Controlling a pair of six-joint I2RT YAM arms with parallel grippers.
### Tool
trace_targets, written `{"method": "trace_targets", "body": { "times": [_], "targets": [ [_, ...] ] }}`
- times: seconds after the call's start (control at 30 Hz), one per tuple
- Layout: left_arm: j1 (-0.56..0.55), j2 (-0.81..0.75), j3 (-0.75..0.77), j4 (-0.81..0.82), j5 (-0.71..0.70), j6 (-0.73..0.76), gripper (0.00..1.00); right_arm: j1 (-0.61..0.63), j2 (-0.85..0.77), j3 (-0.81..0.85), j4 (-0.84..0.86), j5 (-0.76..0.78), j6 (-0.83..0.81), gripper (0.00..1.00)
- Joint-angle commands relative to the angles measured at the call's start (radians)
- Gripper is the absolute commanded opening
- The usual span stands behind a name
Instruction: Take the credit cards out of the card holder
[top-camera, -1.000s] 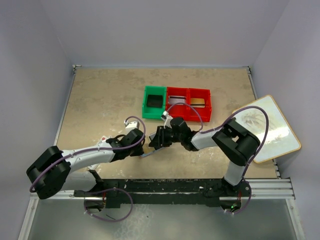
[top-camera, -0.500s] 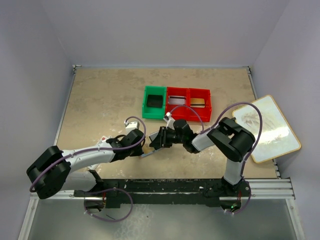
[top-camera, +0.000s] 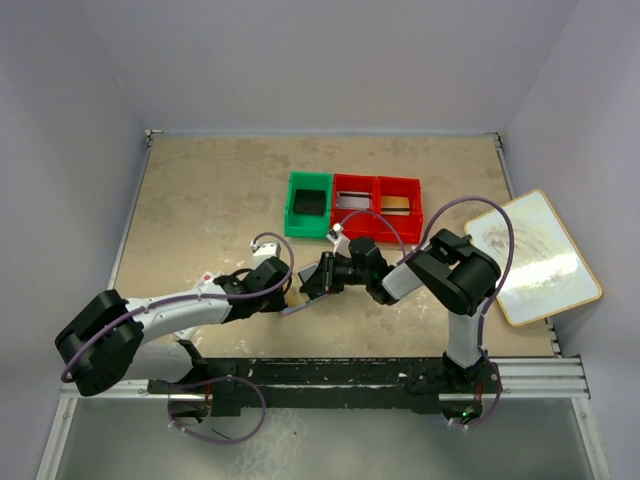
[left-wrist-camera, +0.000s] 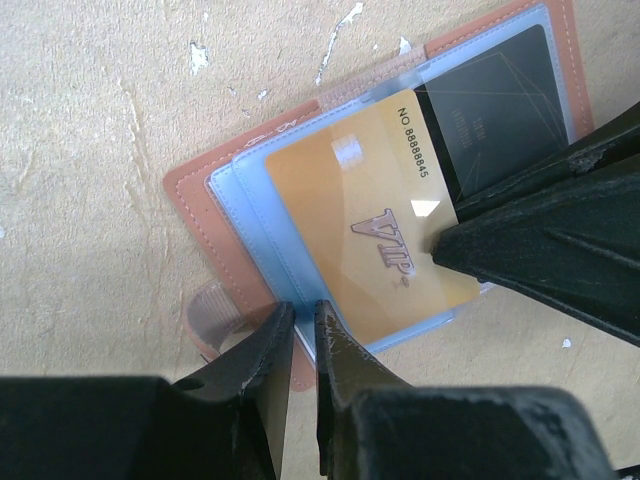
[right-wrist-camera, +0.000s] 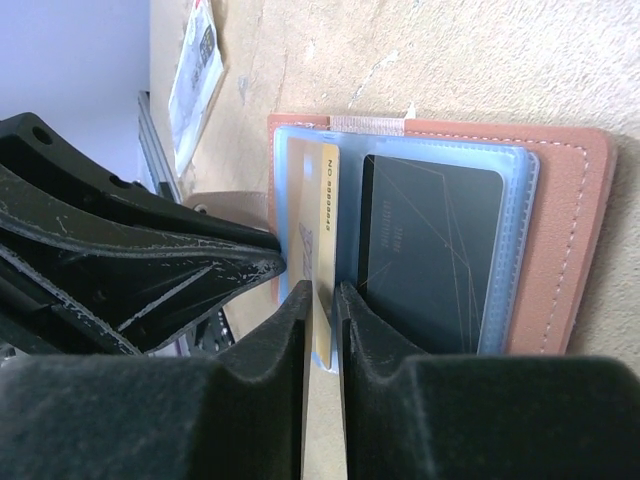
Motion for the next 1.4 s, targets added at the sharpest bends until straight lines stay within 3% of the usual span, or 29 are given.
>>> {"method": "trace_targets", "body": {
  "times": [0.0, 0.2, 0.37, 0.4, 0.53, 0.9, 1.17, 1.37],
  "targets": [
    [-0.001, 0.017, 0.012, -0.036, -0.037, 0.017, 0.12, -0.008, -0.014, 0.019, 0.026, -0.029, -0.015, 0.13],
    [-0.001, 0.022, 0.012, -0.035, -0.039, 0.019, 0.11, -0.03, -0.028, 0.005, 0.037, -0.041, -0.017, 0.0],
    [-0.001, 0.024, 0.016, -0.035, -0.041, 0.022, 0.11, -0.036, -0.052, -0.009, 0.02, -0.025, -0.02, 0.0],
    [-0.001, 0.026, 0.019, -0.036, -0.04, 0.022, 0.11, -0.037, -0.056, -0.011, 0.009, -0.018, -0.027, 0.01],
    [-0.001, 0.035, 0.021, -0.026, -0.034, 0.025, 0.11, -0.036, -0.031, 0.02, -0.006, -0.037, -0.06, 0.2],
    [-0.001, 0.054, 0.038, -0.021, -0.03, 0.032, 0.1, -0.034, 0.024, 0.095, -0.027, -0.06, -0.088, 0.23],
    [-0.001, 0.059, 0.04, -0.022, -0.031, 0.032, 0.1, -0.034, 0.04, 0.104, -0.027, -0.093, -0.091, 0.09],
    [-0.001, 0.059, 0.038, -0.027, -0.034, 0.033, 0.1, -0.045, -0.052, 0.06, -0.08, -0.055, -0.103, 0.0]
  ]
}}
